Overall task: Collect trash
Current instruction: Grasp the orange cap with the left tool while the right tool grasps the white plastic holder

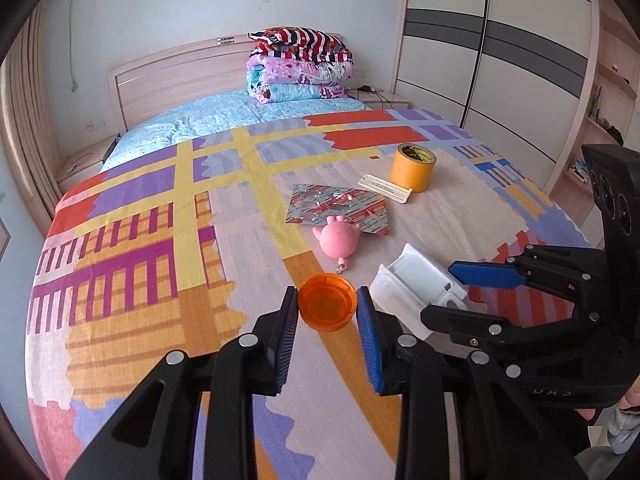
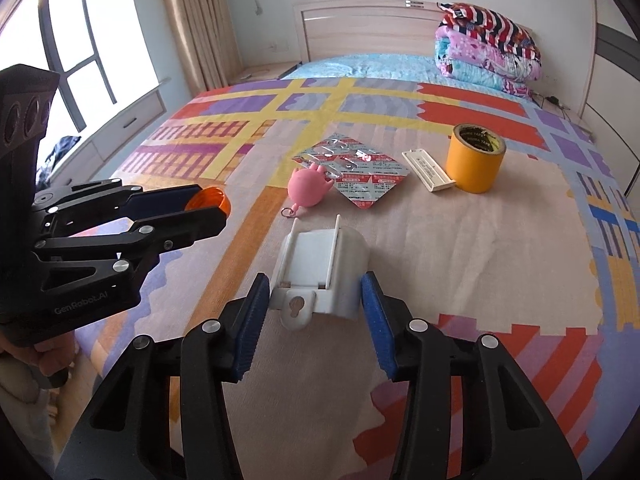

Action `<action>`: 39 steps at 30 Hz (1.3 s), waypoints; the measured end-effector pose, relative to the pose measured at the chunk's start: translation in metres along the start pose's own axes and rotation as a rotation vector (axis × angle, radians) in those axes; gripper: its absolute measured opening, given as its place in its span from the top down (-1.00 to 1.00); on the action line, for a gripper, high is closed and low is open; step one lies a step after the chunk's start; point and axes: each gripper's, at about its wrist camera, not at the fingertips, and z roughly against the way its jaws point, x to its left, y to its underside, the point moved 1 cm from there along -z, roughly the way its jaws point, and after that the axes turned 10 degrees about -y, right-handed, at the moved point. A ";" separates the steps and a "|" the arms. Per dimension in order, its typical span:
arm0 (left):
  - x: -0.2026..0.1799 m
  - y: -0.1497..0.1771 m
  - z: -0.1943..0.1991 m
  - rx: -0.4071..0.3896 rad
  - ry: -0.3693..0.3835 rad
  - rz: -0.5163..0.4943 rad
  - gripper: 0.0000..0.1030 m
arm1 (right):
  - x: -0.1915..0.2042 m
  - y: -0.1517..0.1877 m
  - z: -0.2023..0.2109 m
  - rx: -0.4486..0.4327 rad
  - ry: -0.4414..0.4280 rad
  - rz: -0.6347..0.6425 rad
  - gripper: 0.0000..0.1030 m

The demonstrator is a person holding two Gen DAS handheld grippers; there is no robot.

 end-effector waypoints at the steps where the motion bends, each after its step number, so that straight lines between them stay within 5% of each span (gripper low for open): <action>1: -0.002 0.001 0.003 -0.002 0.000 0.001 0.44 | 0.000 0.001 0.003 -0.003 0.002 0.000 0.27; 6: -0.008 0.009 0.014 -0.002 0.001 0.007 0.44 | 0.000 0.007 0.012 -0.001 0.020 0.001 0.98; 13: -0.015 0.021 0.032 -0.007 0.004 0.022 0.44 | -0.002 0.021 0.016 0.012 0.011 -0.019 0.97; 14: -0.015 0.023 0.035 -0.008 0.004 0.027 0.44 | -0.002 0.023 0.017 0.009 0.010 -0.020 0.95; 15: -0.015 0.025 0.037 -0.008 0.005 0.031 0.44 | -0.001 0.024 0.019 0.003 0.008 -0.021 0.73; 16: -0.015 0.027 0.039 -0.007 0.006 0.036 0.44 | -0.002 0.025 0.020 -0.004 0.006 -0.024 0.27; 18: -0.014 0.029 0.041 -0.005 0.005 0.042 0.44 | -0.001 0.025 0.022 -0.018 0.000 -0.029 -0.04; 39: -0.001 0.037 0.023 0.014 0.028 0.081 0.44 | 0.008 0.002 -0.026 0.053 0.077 0.061 -0.15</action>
